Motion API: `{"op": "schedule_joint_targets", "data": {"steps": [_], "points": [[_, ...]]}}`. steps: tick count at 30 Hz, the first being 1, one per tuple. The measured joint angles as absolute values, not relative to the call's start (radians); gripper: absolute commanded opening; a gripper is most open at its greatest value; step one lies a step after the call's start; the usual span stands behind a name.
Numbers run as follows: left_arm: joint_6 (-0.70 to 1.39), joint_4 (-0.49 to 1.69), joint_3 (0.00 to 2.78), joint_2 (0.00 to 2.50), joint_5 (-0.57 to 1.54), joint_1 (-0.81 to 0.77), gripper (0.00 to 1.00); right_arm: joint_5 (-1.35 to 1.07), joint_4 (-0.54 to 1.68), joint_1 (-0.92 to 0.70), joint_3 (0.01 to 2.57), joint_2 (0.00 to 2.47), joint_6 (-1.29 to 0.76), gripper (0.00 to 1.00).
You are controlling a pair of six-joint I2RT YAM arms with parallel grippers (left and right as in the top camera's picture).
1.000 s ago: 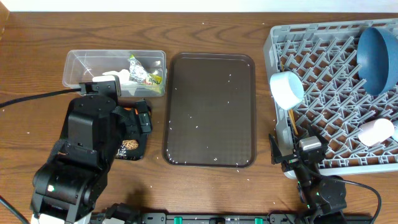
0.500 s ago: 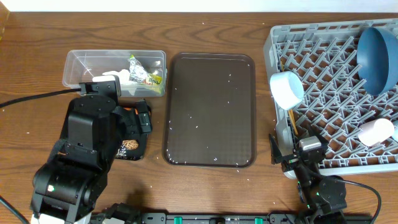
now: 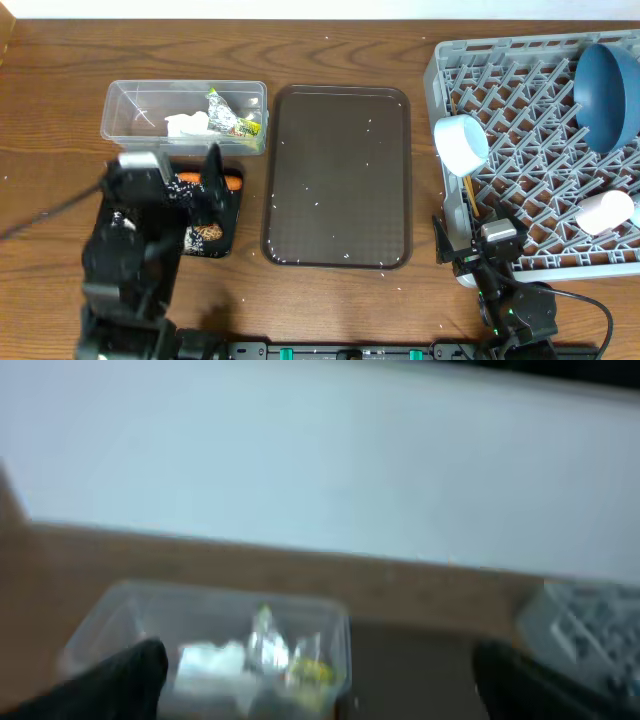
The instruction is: Sort waste into correct bins and load items into the dishwasher rack
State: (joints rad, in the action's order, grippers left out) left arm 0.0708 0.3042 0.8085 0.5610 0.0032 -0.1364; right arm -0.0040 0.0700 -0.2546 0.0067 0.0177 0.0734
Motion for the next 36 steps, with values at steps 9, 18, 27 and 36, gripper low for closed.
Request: {"op": "schedule_joint_targets", "data": {"steps": [9,18,27,36], "points": [[-0.027,0.203,0.426,0.217,0.107,-0.089,0.98,-0.004,0.07,-0.255,0.007,0.018,0.073,0.99],[-0.035,0.174,0.236,0.011,0.106,-0.088,0.98,-0.004,0.07,-0.255,0.007,0.017,0.073,0.99],[-0.043,0.109,0.091,0.011,0.107,-0.088,0.98,-0.004,0.07,-0.255,0.007,0.017,0.073,0.99],[-0.049,0.036,0.027,0.01,0.105,-0.088,0.98,-0.004,0.07,-0.255,0.007,0.017,0.073,0.99]]}}
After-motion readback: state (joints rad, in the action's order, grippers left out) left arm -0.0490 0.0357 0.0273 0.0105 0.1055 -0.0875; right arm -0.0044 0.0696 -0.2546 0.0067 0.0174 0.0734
